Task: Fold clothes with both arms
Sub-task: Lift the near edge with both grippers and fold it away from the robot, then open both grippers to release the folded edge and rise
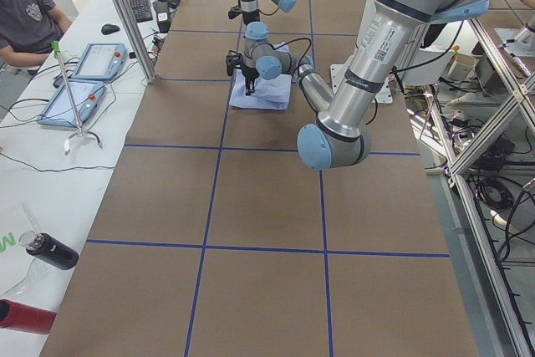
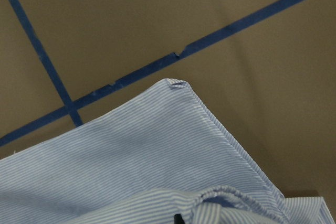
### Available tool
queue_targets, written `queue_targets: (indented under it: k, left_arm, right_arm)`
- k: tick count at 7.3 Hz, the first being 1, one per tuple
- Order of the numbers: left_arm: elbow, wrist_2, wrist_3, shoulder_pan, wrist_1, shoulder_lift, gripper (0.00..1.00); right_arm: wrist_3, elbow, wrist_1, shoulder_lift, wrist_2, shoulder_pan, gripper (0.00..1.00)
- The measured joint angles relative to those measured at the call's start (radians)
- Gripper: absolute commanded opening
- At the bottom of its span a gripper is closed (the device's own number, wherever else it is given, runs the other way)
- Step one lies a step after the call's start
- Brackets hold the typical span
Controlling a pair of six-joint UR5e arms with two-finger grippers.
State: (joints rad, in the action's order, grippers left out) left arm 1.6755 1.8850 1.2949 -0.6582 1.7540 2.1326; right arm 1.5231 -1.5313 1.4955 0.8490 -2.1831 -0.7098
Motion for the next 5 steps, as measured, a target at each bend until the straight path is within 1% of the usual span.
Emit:
queue_targets:
  k: [3,4,5]
  left_arm:
    - [-0.012,0.000,0.000,-0.003,0.013,0.002,0.00]
    - [-0.012,0.000,0.000,-0.003,0.014,0.003,0.52]
    - [-0.013,0.000,0.002,-0.003,0.015,0.003,1.00]
  right_arm:
    - [-0.007,0.089,-0.027,-0.052,0.027,-0.010,0.00]
    - [-0.007,0.112,-0.055,-0.056,0.031,-0.014,0.99]
    - [-0.007,0.127,-0.076,-0.057,0.037,-0.015,1.00]
